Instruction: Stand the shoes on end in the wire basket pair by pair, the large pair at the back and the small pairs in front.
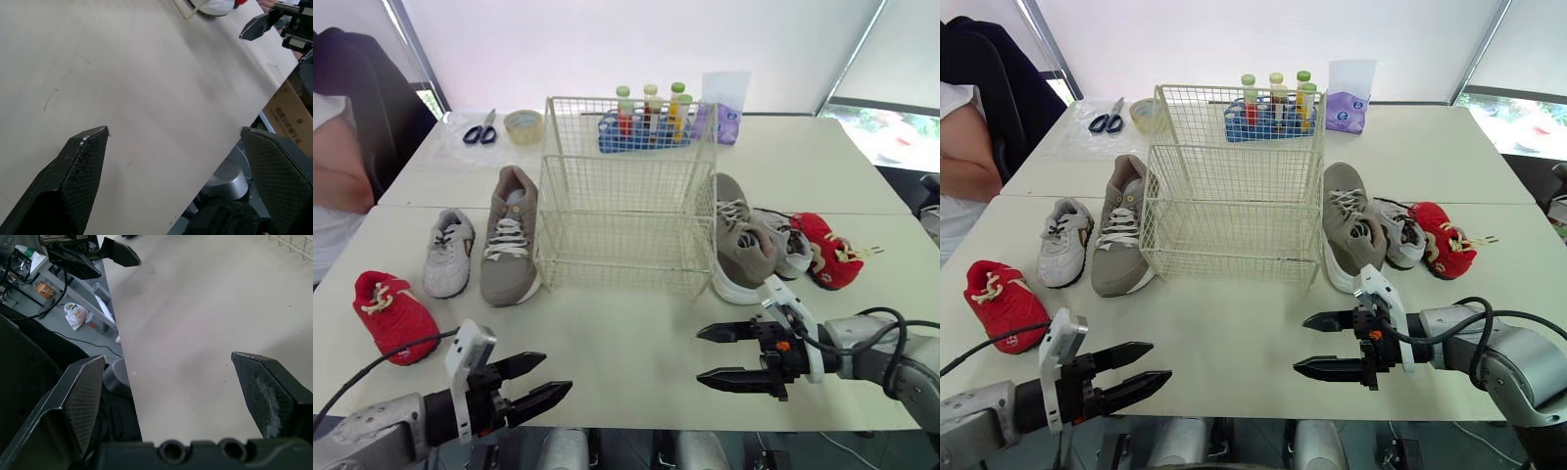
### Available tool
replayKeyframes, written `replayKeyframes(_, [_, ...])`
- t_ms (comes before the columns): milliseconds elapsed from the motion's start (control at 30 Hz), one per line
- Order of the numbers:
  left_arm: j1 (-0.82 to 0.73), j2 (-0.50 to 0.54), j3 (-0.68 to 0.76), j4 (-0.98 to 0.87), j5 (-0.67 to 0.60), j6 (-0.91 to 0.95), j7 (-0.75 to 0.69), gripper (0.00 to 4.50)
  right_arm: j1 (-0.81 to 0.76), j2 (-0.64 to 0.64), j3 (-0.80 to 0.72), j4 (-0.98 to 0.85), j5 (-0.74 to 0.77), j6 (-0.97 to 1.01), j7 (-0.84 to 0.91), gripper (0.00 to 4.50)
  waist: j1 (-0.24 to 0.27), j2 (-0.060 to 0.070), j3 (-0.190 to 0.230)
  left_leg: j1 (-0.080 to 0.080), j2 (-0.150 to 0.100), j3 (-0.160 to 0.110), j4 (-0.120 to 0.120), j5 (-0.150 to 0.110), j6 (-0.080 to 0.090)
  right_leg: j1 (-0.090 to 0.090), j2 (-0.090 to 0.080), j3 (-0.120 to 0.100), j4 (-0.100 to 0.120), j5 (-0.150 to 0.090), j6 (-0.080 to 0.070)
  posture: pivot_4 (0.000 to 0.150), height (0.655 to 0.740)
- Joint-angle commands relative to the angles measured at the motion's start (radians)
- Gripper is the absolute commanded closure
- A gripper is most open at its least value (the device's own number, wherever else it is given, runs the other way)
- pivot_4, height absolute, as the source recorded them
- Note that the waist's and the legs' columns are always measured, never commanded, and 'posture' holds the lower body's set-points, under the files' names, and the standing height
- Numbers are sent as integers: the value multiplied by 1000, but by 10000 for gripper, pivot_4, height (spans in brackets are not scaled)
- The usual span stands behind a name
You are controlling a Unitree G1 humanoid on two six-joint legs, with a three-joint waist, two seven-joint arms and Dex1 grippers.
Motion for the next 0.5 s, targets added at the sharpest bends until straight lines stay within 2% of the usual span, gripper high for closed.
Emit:
replayKeyframes(33, [24, -9, 5, -15, 43, -47, -41, 855, -15, 7, 1, -7, 6, -14, 6, 0, 0, 0, 0, 0, 0, 0, 0, 0, 0, 0, 0, 0, 0, 0, 0, 1500, 7357])
replayKeyframes(267, [20, -22, 6, 1, 51, -56, -56, 855, -22, 10, 7, -10, 6, -13, -3, 0, 0, 0, 1, 0, 0, 0, 0, 0, 0, 0, -1, 0, -1, 0, 0, 1500, 7357])
replayKeyframes(500, [-39, -26, 17, -4, -28, -18, -9, 855, -30, 14, -15, 4, 41, -1, 4, 0, 0, 0, 2, 0, 0, 0, -1, 0, 0, 0, -1, 0, -1, 0, 0, 1500, 7357])
